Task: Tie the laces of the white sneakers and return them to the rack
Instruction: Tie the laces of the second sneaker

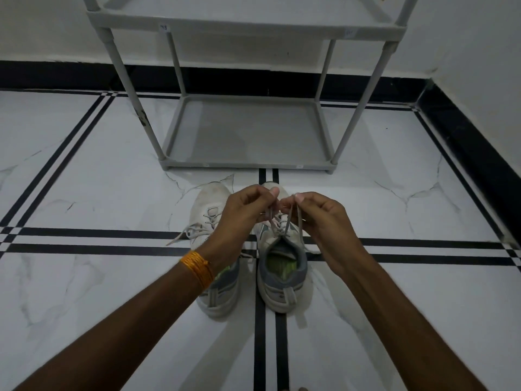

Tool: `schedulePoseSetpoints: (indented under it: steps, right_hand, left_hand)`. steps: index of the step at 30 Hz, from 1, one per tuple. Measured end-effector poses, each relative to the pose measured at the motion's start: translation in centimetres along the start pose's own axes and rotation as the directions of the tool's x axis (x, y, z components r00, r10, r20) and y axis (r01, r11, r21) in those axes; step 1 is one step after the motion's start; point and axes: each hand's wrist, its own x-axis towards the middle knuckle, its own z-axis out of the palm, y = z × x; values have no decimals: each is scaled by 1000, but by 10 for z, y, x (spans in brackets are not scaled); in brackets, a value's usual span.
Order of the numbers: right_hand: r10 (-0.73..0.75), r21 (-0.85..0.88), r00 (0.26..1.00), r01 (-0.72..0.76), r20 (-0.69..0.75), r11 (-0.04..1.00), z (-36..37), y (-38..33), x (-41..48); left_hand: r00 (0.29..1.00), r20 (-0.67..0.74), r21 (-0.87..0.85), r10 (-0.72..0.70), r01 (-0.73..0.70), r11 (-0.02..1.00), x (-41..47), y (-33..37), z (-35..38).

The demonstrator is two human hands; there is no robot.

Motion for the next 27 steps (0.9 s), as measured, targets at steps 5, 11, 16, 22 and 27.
schedulePoseSetpoints:
  steps: [5, 11, 16, 22, 27]
  right_hand:
    - [-28, -159, 999, 22, -36, 987, 4, 5, 2]
    - [-17, -228, 997, 1, -69, 974, -1, 9, 1]
    - [34, -190, 998, -42, -45, 981, -4, 8, 5]
    - [-29, -293, 1000, 28, 2, 956, -6, 8, 10]
    - [-53, -378, 994, 85, 95, 922, -12, 5, 11]
  left_hand:
    - [995, -6, 57, 99, -99, 994, 2, -5, 7]
    - [994, 24, 151, 105, -107, 983, 2, -21, 6]
    - [994, 85, 110, 67, -76, 991, 4, -18, 4]
    - [969, 189, 60, -158, 149, 987, 13, -9, -3]
    - [899, 338, -1, -277, 295, 956, 20, -2, -6]
